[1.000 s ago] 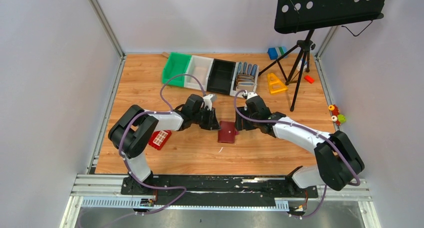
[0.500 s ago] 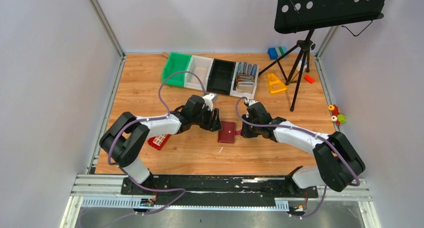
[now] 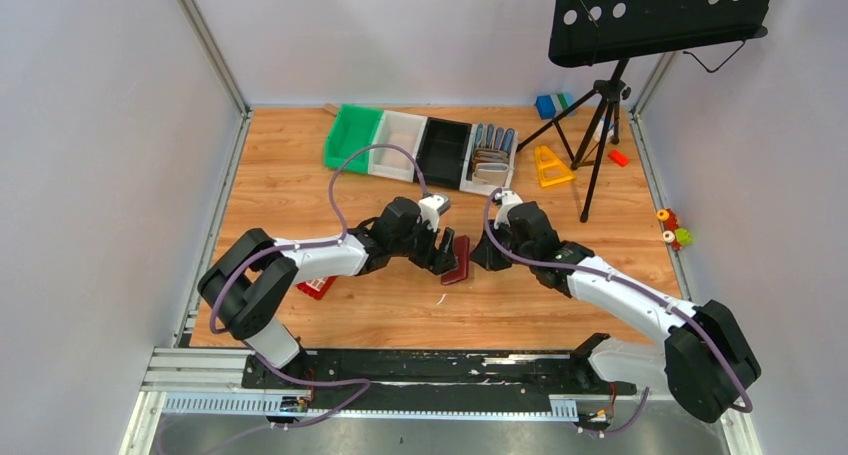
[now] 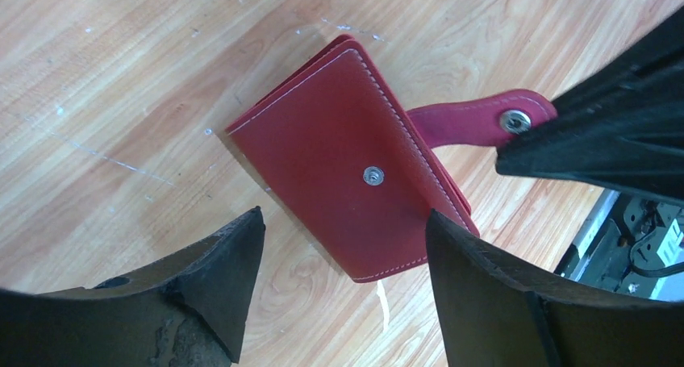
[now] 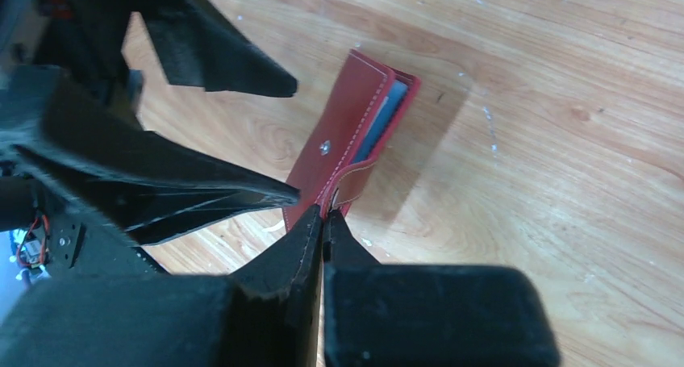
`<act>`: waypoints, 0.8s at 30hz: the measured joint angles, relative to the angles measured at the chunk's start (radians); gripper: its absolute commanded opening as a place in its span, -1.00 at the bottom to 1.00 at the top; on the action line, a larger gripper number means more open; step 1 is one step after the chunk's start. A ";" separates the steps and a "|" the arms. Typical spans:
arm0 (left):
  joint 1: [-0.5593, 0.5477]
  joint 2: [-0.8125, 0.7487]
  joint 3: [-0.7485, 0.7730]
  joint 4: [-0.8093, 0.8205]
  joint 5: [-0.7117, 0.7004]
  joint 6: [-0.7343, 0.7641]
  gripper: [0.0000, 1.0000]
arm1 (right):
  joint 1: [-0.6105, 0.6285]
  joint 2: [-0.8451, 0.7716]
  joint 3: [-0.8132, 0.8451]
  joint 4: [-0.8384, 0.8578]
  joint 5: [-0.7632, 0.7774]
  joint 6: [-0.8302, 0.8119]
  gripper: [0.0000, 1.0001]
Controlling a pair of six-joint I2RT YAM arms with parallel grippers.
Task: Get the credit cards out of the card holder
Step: Open the card holder at the center of the board.
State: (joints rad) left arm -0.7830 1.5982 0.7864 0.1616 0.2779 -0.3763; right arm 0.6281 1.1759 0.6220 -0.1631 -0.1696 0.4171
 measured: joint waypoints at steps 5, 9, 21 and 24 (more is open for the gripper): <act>0.000 0.036 0.000 0.020 0.042 -0.021 0.84 | 0.010 -0.009 -0.002 0.003 -0.027 0.000 -0.98; 0.000 0.037 -0.003 0.047 0.063 -0.034 0.97 | 0.015 -0.009 -0.004 0.004 -0.049 -0.002 -0.98; 0.000 0.033 -0.015 0.042 0.065 -0.033 0.99 | 0.019 -0.021 -0.004 0.000 -0.055 -0.005 -0.98; 0.000 0.041 0.015 -0.004 0.045 -0.019 1.00 | 0.019 -0.028 -0.004 -0.004 -0.048 -0.005 -0.99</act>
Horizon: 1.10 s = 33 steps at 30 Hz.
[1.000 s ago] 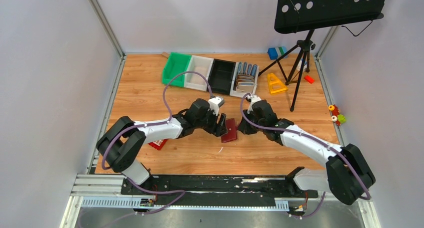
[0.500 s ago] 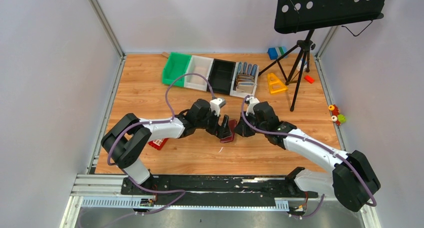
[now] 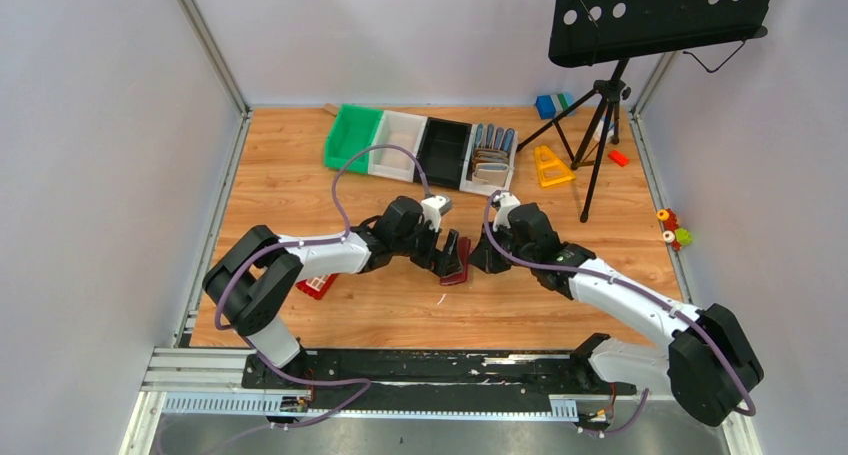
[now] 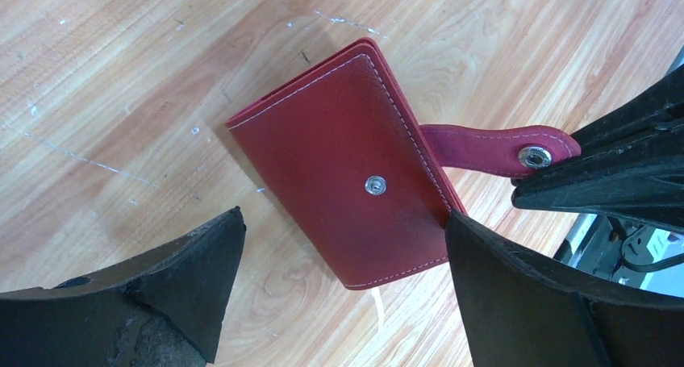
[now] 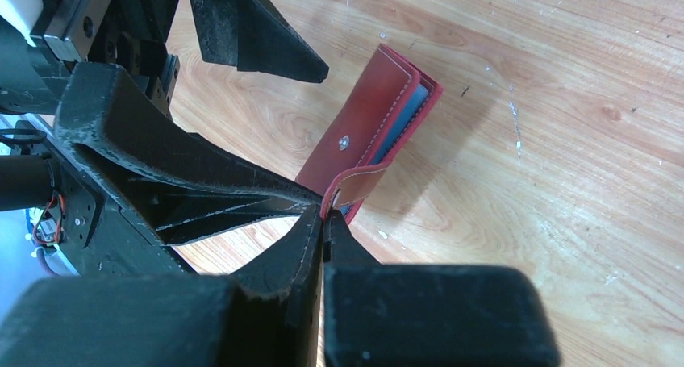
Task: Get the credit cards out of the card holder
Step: Open the card holder at the center of the board.
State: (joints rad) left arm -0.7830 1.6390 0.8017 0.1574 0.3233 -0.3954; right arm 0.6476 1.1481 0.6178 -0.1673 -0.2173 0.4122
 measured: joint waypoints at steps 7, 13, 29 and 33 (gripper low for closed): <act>-0.003 0.000 0.006 -0.009 0.008 0.014 1.00 | 0.000 -0.013 -0.010 -0.002 -0.001 0.000 -0.99; -0.003 0.000 0.002 0.025 0.060 0.013 1.00 | 0.000 -0.043 -0.010 -0.004 -0.001 0.000 -0.99; -0.002 -0.011 -0.034 0.106 0.129 -0.037 0.99 | 0.000 -0.044 -0.010 -0.005 -0.002 0.001 -0.99; 0.000 -0.006 -0.016 0.033 0.063 -0.035 0.81 | 0.000 -0.048 -0.010 -0.016 0.007 0.001 -1.00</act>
State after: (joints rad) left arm -0.7830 1.6333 0.7853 0.1902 0.3859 -0.4309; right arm 0.6476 1.0996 0.6075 -0.1837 -0.2100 0.4133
